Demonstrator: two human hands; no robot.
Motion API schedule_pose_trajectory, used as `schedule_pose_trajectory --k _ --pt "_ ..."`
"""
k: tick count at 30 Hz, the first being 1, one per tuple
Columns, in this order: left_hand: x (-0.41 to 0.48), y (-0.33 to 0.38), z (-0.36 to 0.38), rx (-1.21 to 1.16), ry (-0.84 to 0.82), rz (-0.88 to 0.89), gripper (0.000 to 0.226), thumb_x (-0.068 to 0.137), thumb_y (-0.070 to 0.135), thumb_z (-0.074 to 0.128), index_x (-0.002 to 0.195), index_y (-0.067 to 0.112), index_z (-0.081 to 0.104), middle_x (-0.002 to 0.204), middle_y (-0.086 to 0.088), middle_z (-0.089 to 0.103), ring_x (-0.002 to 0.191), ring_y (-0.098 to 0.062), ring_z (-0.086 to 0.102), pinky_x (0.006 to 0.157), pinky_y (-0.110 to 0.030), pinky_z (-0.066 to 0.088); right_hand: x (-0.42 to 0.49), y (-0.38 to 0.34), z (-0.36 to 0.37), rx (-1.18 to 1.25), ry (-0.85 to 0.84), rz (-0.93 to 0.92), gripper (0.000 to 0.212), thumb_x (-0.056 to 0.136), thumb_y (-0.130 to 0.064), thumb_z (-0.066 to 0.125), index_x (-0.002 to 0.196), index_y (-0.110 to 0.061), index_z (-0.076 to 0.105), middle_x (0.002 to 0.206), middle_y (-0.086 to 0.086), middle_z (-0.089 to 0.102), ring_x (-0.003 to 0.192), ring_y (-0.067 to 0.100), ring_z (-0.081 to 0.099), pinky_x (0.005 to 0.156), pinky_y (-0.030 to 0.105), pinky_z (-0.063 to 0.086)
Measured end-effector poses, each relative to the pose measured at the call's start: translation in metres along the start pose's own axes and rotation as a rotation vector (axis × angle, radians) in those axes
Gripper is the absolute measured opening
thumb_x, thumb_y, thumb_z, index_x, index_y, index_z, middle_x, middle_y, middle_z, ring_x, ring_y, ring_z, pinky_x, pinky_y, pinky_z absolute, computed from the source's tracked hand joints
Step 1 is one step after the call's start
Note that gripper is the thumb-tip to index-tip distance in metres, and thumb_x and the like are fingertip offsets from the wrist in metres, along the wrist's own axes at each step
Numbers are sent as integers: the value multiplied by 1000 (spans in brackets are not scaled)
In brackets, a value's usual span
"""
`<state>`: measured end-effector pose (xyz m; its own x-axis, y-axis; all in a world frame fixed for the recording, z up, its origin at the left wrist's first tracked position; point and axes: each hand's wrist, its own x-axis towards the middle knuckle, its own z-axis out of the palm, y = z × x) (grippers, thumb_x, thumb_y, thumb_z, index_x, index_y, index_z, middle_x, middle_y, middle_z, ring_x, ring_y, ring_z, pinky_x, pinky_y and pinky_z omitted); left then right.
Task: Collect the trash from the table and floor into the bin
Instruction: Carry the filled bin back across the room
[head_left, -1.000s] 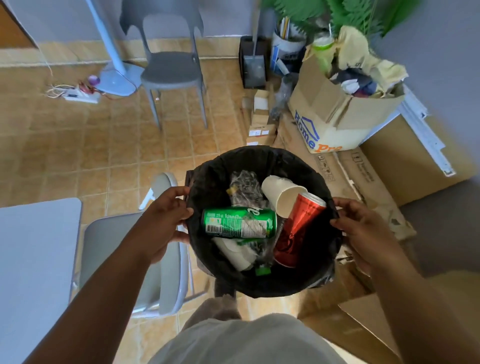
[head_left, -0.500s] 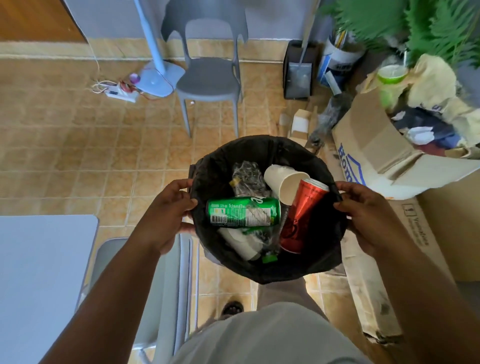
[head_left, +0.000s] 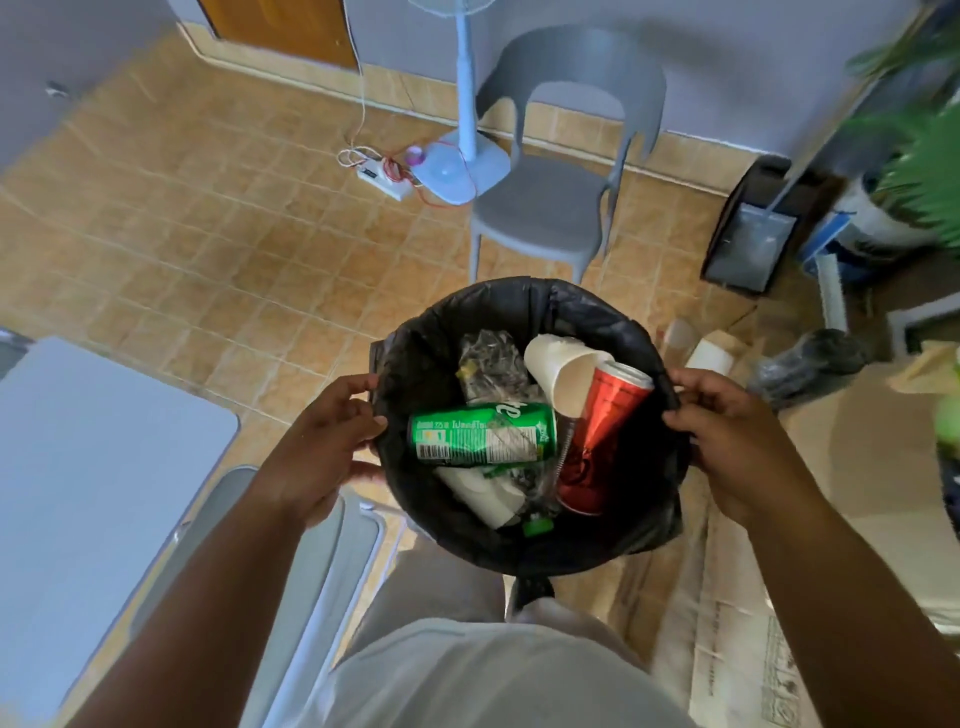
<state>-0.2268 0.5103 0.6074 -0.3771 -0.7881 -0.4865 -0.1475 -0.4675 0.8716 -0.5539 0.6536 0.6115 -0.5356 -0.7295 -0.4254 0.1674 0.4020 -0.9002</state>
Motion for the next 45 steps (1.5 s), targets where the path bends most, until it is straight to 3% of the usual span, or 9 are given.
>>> schedule_pose_trajectory --k 5,10,19,22,27,31,36,41,45 --pt "53 25 -21 -43 110 -10 36 94 -5 47 115 21 62 85 -7 61 75 -20 60 53 -32 53 85 -28 40 -61 -95 30 43 87 11 54 98 -27 73 80 1 65 74 19 61 65 32 44" --pt "118 55 -55 -96 135 -16 36 94 -5 47 115 20 61 81 -5 64 72 -19 61 52 -33 53 159 -66 88 -113 -131 19 45 85 11 55 103 -27 72 87 10 61 75 22 62 64 34 46" --pt "208 126 -113 -134 175 70 37 93 -7 46 112 21 61 74 3 65 64 -11 61 52 -33 53 251 -153 174 -205 -144 -46 45 86 9 55 105 -28 71 74 -6 65 69 8 67 63 31 49" --pt "218 137 -132 -165 239 87 37 93 -7 46 113 21 60 76 0 64 67 -14 61 57 -37 53 276 -173 208 -184 -179 -63 46 85 12 54 108 -24 71 71 -5 63 70 14 64 63 31 47" --pt "226 142 -169 -231 376 80 37 93 -5 47 115 21 61 83 -7 61 74 -22 61 59 -40 54 317 -201 272 -259 -340 -101 45 87 13 53 100 -26 71 69 -7 66 72 17 65 63 33 48" --pt "230 139 -199 -306 499 52 36 94 -6 46 115 19 61 83 -7 61 76 -23 60 59 -39 54 352 -211 334 -302 -489 -97 44 87 13 53 104 -24 70 82 5 64 79 22 62 70 36 47" --pt "239 146 -234 -364 668 21 35 93 -7 45 114 18 60 79 -5 61 68 -17 60 51 -33 52 400 -218 421 -366 -676 -71 44 87 14 51 109 -20 68 70 -7 65 66 12 60 57 26 45" --pt "255 166 -266 -415 860 -10 35 95 -9 43 119 13 57 82 -11 57 71 -21 58 52 -34 51 440 -236 512 -437 -848 -66 46 87 13 52 101 -27 69 67 -11 66 72 16 62 64 31 47" --pt "268 174 -287 -451 989 -52 37 95 -11 44 122 12 54 81 -11 54 69 -21 57 53 -34 51 466 -247 576 -478 -985 -71 48 85 13 53 101 -29 69 81 2 64 77 21 60 70 37 44"
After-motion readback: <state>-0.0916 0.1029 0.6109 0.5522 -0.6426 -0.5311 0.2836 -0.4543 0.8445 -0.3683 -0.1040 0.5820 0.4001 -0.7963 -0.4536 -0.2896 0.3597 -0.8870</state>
